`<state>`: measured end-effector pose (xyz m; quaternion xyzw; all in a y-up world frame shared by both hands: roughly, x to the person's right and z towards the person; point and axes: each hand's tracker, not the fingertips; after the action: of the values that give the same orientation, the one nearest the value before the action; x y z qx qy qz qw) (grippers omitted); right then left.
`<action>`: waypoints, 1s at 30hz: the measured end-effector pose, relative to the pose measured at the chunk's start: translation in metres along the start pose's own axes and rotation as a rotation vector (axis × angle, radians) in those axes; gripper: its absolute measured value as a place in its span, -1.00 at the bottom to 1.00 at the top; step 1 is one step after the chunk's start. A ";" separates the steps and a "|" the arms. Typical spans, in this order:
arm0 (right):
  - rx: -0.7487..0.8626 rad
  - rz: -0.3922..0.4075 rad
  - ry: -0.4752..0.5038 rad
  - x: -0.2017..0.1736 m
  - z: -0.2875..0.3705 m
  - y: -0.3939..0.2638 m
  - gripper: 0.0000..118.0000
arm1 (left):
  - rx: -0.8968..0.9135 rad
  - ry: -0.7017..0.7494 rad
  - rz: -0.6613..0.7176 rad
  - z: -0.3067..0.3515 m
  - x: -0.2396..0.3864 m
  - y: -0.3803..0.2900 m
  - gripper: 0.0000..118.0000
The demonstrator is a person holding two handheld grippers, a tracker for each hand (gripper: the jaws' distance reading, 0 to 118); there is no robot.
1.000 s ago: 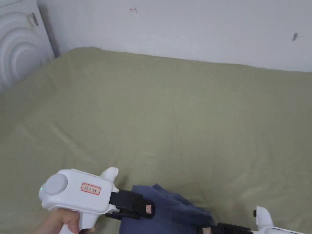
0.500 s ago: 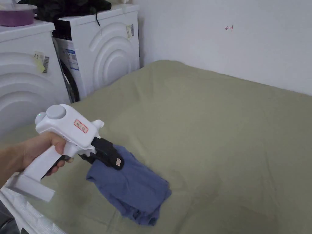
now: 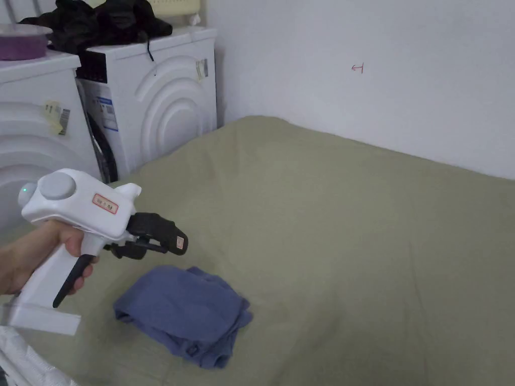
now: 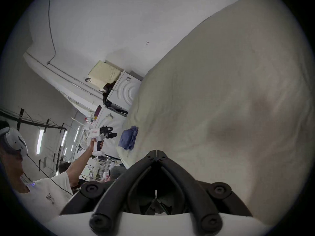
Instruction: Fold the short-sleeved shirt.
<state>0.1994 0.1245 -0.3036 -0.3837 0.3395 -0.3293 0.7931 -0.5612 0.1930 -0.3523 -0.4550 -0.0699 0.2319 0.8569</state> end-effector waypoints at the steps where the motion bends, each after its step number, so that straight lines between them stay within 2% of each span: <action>1: 0.024 0.027 0.000 -0.006 0.006 0.003 -1.00 | 0.028 -0.047 -0.018 0.002 0.022 -0.006 0.76; 2: 0.047 0.053 -0.012 -0.013 0.012 0.006 -1.00 | 0.040 -0.057 -0.049 0.003 0.038 -0.009 0.38; 4: 0.100 0.135 -0.076 -0.030 0.028 0.014 -1.00 | 0.120 -0.006 -0.154 0.005 0.105 -0.033 -0.98; 6: 0.145 0.239 -0.173 -0.052 0.040 0.018 -1.00 | 0.137 -0.103 -0.168 0.002 0.155 -0.046 -0.98; 8: 0.208 0.364 -0.280 -0.074 0.054 0.021 -1.00 | 0.222 -0.123 -0.220 -0.003 0.202 -0.064 -0.98; 12: 0.433 0.555 -0.545 -0.118 0.073 0.021 -1.00 | 0.416 -0.072 -0.316 -0.008 0.321 -0.110 -0.98; 17: 0.728 0.718 -0.802 -0.164 0.086 0.017 -1.00 | 0.704 0.099 -0.402 -0.012 0.424 -0.163 -0.98; 19: 0.775 0.782 -0.842 -0.166 0.087 0.018 -1.00 | 0.762 0.140 -0.446 -0.011 0.447 -0.177 -0.98; 22: 0.752 0.866 -0.889 -0.174 0.090 0.015 -1.00 | 0.735 0.156 -0.489 -0.017 0.460 -0.171 -0.97; 26: 0.770 0.849 -0.854 -0.183 0.099 0.008 -1.00 | 0.776 0.163 -0.533 -0.004 0.472 -0.180 -0.96; 30: 0.758 0.794 -0.810 -0.177 0.102 0.015 -1.00 | 0.788 0.158 -0.517 0.000 0.467 -0.178 -0.96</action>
<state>0.1858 0.3099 -0.2171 -0.0189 -0.0079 0.0602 0.9980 -0.0895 0.3228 -0.2503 -0.0795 -0.0220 -0.0153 0.9965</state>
